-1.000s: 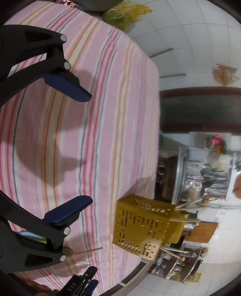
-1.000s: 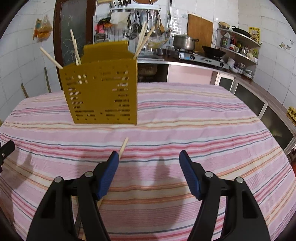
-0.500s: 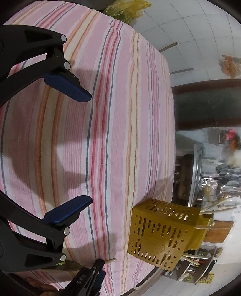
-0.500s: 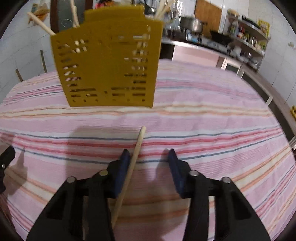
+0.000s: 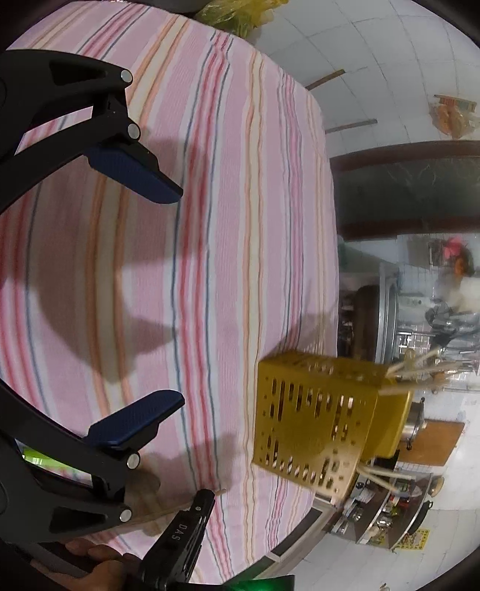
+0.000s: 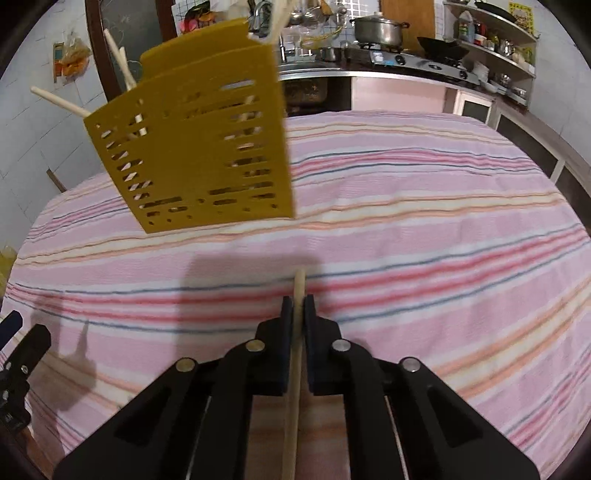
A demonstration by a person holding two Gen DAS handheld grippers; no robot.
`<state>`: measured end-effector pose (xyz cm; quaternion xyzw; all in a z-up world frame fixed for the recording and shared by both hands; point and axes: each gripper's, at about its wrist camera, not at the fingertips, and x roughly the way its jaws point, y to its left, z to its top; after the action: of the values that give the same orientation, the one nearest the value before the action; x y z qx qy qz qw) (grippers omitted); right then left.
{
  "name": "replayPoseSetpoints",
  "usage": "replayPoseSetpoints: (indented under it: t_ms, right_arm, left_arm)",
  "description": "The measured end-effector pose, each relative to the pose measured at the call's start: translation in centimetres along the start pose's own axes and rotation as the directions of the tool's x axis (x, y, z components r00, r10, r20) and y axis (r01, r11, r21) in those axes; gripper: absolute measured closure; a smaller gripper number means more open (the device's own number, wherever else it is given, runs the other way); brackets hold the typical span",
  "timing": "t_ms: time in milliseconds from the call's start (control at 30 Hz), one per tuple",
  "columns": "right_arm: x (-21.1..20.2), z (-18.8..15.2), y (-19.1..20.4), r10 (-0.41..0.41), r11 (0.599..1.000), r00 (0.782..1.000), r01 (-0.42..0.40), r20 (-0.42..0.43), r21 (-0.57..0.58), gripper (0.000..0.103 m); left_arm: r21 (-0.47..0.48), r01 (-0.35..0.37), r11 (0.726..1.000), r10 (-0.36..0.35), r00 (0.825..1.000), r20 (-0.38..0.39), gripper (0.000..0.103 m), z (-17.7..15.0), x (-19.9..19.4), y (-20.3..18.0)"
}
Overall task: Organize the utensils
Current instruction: 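Close the left tool on the green frog fork while the right tool holds a chopstick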
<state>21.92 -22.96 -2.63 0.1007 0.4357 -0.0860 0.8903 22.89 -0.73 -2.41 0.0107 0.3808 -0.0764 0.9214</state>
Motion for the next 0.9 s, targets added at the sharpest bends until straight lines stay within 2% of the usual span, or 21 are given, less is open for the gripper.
replayPoseSetpoints:
  t_ms: [333,467,600,667,767,900]
  right_arm:
    - [-2.5,-2.7,-5.2,-0.039,0.999,0.999,0.039,0.003,0.007,0.096]
    - [-3.2,-3.0,-6.8,-0.052,0.999,0.999,0.052,0.008,-0.003,0.096]
    - [-3.4,-3.6,-7.7,-0.04,0.999,0.999,0.04,0.006,0.002,0.096]
    - [-3.5,-3.8,-7.9,-0.033,0.999,0.999,0.033,0.011,0.01,0.096]
    - [-3.5,-4.0,-7.9,-0.029,1.0,0.999,0.029,0.019,0.008,0.096]
    - [-3.5,-4.2,-8.1,-0.016,1.0,1.0,0.016,0.017,0.017,0.096]
  left_arm:
    - [0.093,0.067,0.993,-0.066,0.998,-0.014,0.006,-2.5,-2.1,-5.2]
    - [0.092,0.095,0.991,-0.09,0.994,-0.054,0.007,-3.1,-1.9,-6.3]
    - [0.099,0.108,0.989,-0.098,0.99,-0.101,0.016,-3.8,-1.2,-7.2]
    - [0.116,0.11,0.987,-0.095,0.988,-0.125,0.026,-4.1,-0.7,-7.8]
    - [0.124,0.106,0.987,-0.086,0.984,-0.154,0.035,-4.2,0.2,-8.3]
    - [0.105,0.115,0.988,-0.096,0.981,-0.168,0.039,-4.0,0.8,-8.2]
